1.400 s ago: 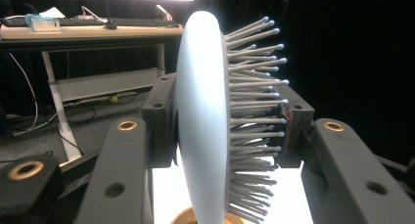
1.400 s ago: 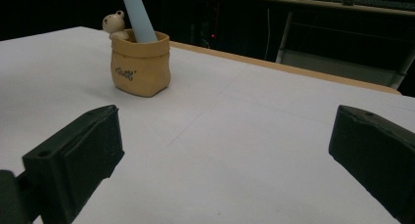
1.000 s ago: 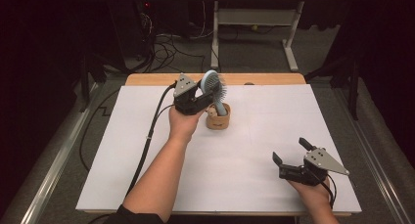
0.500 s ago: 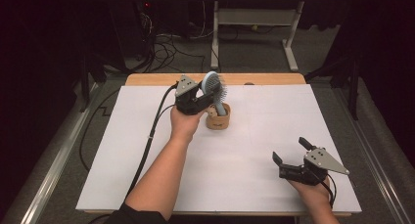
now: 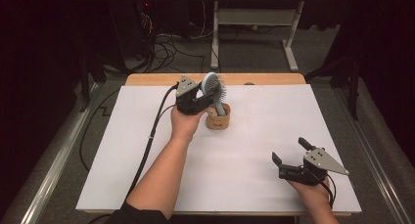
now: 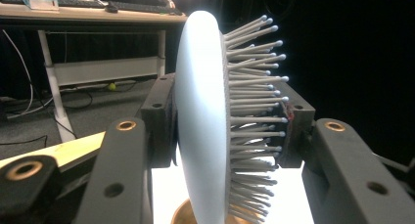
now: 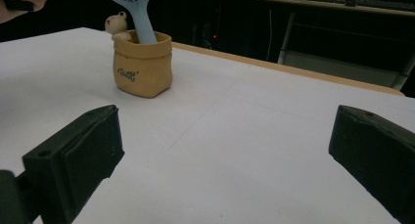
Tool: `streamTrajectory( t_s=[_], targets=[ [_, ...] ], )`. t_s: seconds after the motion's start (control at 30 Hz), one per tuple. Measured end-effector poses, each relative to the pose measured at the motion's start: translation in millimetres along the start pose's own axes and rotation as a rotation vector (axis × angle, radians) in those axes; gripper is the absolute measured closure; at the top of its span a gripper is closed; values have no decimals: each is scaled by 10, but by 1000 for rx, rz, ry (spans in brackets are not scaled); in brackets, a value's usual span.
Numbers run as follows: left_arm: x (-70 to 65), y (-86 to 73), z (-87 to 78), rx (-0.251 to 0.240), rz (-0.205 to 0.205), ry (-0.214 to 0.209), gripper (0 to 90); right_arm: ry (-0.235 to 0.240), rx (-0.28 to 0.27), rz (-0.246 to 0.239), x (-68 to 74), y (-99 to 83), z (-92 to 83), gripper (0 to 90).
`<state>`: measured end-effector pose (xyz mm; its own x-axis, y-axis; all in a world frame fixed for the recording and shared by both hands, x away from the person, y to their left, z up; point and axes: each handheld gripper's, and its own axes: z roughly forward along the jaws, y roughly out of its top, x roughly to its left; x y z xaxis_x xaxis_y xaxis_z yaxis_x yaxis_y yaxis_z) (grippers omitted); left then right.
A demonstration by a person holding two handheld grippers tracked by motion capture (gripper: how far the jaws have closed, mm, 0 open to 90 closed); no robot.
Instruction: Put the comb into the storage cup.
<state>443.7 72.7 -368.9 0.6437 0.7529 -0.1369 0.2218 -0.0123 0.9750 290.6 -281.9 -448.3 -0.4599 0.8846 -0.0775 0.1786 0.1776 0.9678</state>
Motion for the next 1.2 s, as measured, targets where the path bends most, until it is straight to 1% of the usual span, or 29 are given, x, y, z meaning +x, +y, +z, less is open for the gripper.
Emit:
streamTrajectory(
  t_s=[0.17,0.33,0.5,0.63,0.73,0.87,1.0,1.1,1.2],
  targets=[
    [37,-1,-2,3,-3,8,520,0,-2,0,0,3,-2,0],
    [58,-4,-17,11,17,21,504,0,-6,3,-4,4,-9,0],
    [138,-5,-26,21,7,35,492,2,-3,1,4,2,0,0],
    [164,-13,-30,23,2,45,479,2,-4,4,-1,3,-9,0],
    [171,-18,-31,26,13,53,470,-1,-11,7,-3,11,-21,0],
    [197,-21,-43,33,26,56,455,1,-7,5,-2,5,-15,0],
    [214,-37,-47,30,31,62,445,4,-8,3,2,5,-15,0],
    [213,-44,-53,31,46,62,435,2,-10,8,-4,8,-19,0],
    [216,-51,-69,31,65,70,426,3,-10,5,4,8,-18,0]
  ],
)
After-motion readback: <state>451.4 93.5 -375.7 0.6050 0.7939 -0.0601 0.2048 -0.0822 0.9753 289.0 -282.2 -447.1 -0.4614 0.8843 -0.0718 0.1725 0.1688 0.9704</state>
